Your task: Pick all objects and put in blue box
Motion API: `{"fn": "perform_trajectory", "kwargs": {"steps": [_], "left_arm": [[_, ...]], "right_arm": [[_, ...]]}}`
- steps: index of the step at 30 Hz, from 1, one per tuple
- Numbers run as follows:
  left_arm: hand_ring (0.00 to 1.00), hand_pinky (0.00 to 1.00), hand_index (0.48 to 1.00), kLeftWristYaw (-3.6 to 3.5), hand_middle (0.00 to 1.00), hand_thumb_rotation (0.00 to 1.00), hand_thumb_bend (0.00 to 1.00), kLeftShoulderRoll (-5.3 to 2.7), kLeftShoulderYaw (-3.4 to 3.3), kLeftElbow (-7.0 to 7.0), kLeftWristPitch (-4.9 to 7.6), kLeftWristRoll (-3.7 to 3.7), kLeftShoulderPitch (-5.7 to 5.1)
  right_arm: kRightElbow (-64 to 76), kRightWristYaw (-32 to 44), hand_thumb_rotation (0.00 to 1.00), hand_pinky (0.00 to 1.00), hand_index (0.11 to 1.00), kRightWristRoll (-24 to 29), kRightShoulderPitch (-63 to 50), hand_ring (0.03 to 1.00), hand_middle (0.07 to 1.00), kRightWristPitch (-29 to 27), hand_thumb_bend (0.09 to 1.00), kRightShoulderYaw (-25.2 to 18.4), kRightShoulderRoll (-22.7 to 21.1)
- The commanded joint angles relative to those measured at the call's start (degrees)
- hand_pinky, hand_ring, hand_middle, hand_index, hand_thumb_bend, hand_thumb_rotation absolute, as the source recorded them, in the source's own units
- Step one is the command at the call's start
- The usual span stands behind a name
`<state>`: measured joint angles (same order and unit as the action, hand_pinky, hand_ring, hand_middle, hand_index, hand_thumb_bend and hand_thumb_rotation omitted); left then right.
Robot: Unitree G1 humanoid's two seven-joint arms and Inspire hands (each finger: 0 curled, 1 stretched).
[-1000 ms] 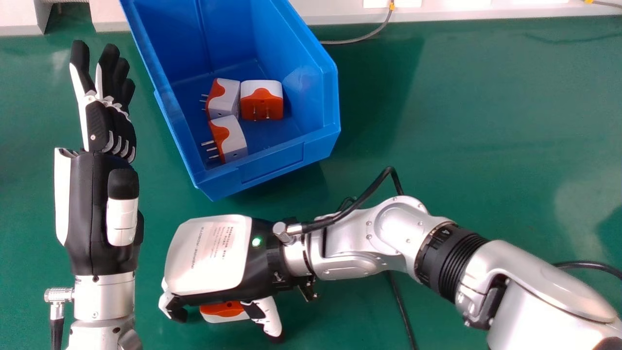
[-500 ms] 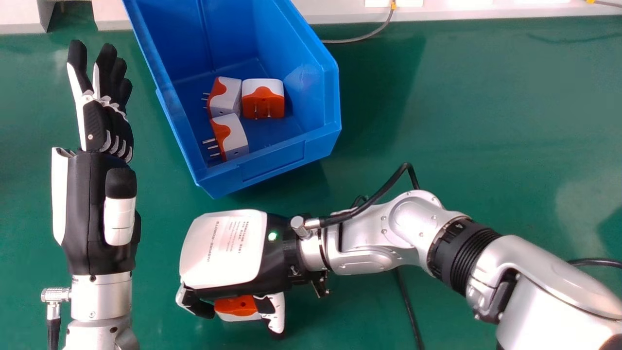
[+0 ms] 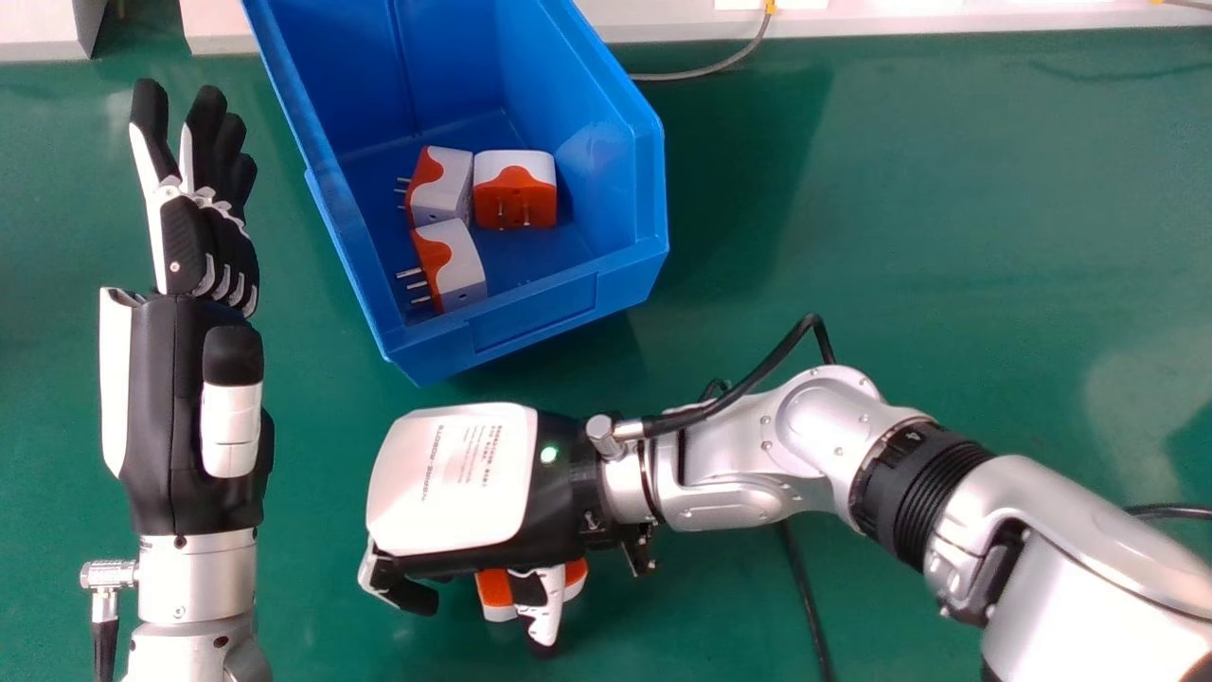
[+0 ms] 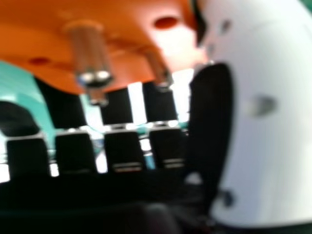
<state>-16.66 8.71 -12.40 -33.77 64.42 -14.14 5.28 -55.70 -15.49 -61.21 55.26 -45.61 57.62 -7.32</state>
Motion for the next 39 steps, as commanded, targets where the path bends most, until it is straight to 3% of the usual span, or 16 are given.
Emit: {"fn": "perform_trajectory", "kwargs": {"steps": [1, 6, 14, 27, 32, 39], "left_arm": [[1.00, 1.00, 1.000, -0.21, 1.00, 0.97, 0.96, 0.43, -0.06, 0.38, 0.85, -0.28, 0.49], [1.00, 1.00, 1.000, -0.26, 1.00, 0.97, 0.96, 0.45, -0.08, 0.46, 0.86, -0.31, 0.34], [1.00, 1.00, 1.000, -0.59, 1.00, 0.97, 0.96, 0.51, -0.17, 0.53, 0.84, -0.70, 0.24], [1.00, 1.00, 1.000, -0.67, 1.00, 0.97, 0.96, 0.58, -0.13, 0.39, 0.20, -0.51, 0.49], [1.00, 1.00, 1.000, -0.91, 1.00, 0.97, 0.96, 0.68, -0.08, 0.51, -0.02, -0.84, 0.50], [1.00, 1.00, 1.000, -0.68, 1.00, 0.97, 0.97, 0.58, -0.15, 0.52, -0.17, -0.51, 0.61]], "right_arm": [[1.9, 0.8, 0.00, 0.13, 0.488, 2.5, 2.0, 0.170, 0.454, -0.5, 0.535, -2.8, -0.9], [2.2, 1.9, 0.00, 0.15, 0.493, 3.7, 1.1, 0.192, 0.443, -0.8, 0.532, -5.6, -1.1], [2.9, 3.0, 0.00, 0.15, 0.502, 2.8, 0.0, 0.202, 0.417, 0.2, 0.528, -5.6, -1.8], [10.0, 13.1, 0.00, 0.19, 0.502, 12.7, -1.1, 0.248, 0.445, -3.8, 0.528, -14.8, -7.5], [13.2, 15.9, 0.00, 0.19, 0.507, 16.0, -1.6, 0.247, 0.433, -4.2, 0.527, -18.4, -9.1], [16.9, 19.3, 0.00, 0.19, 0.513, 20.2, -2.6, 0.254, 0.430, -4.3, 0.525, -22.5, -10.4]]}}
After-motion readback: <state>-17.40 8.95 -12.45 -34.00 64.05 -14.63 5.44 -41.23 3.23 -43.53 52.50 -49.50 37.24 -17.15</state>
